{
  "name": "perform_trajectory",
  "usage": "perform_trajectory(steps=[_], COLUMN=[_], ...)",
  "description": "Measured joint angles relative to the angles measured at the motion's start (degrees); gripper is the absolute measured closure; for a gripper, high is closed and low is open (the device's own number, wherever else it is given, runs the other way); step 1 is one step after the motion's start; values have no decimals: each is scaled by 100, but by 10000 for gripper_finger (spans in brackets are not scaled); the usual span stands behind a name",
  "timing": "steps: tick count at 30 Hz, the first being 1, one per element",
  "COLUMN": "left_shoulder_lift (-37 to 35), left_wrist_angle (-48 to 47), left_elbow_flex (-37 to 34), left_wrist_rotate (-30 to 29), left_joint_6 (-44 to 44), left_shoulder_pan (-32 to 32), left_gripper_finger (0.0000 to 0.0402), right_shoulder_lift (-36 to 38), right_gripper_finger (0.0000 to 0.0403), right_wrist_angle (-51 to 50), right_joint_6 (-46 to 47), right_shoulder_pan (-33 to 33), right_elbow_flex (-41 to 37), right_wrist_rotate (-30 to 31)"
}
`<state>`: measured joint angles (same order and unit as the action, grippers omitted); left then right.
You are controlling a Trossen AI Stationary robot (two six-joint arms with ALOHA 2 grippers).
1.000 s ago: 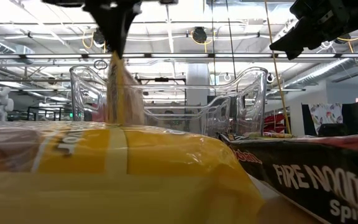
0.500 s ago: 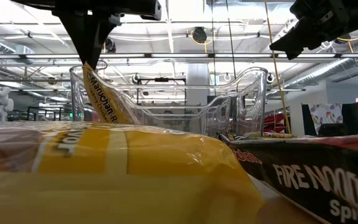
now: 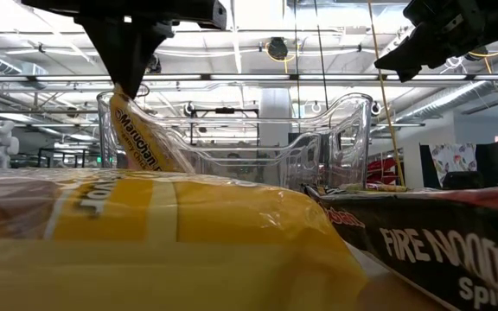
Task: Sort Maruchan noodles
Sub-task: Put the yellow noodle pack into the bottom transparent bin, then put the green noodle pack into the center transparent bin
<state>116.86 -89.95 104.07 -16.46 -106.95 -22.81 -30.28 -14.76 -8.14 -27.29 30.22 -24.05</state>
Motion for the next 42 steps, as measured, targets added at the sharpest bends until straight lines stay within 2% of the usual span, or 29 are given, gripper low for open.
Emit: perform_trajectory(steps=[6, 13, 19, 24, 30, 37, 42], left_shoulder_lift=[-33, -426, -1003, -1477, -1897, -2031, -2027], left_wrist_angle=[-8, -17, -2, -5, -7, -12, -7], left_elbow_flex=[0, 2, 2, 4, 4, 4, 4], left_wrist_rotate=[183, -601, -1286, -1867, -2428, -2561, -2560], left_joint_6=[576, 804, 1118, 1523, 2020, 2549, 2722], left_shoulder_pan=[127, 309, 374, 372, 392, 487, 595], left_gripper_finger=[374, 374, 373, 373, 373, 373, 373], right_shoulder_lift=[2, 2, 2, 0, -1, -70, -290], right_gripper_finger=[403, 403, 403, 403, 403, 403, 403], right_wrist_angle=[0, 212, 310, -138, -1310, -1747, -1864], right_joint_6=[0, -4, 36, 6, -9, -289, 156], right_shoulder_pan=[0, 0, 0, 0, 2, 2, 82], right_elbow_flex=[1, 0, 0, 0, 0, 117, 353], right_wrist_rotate=[7, 66, 458, 941, 928, 906, 898])
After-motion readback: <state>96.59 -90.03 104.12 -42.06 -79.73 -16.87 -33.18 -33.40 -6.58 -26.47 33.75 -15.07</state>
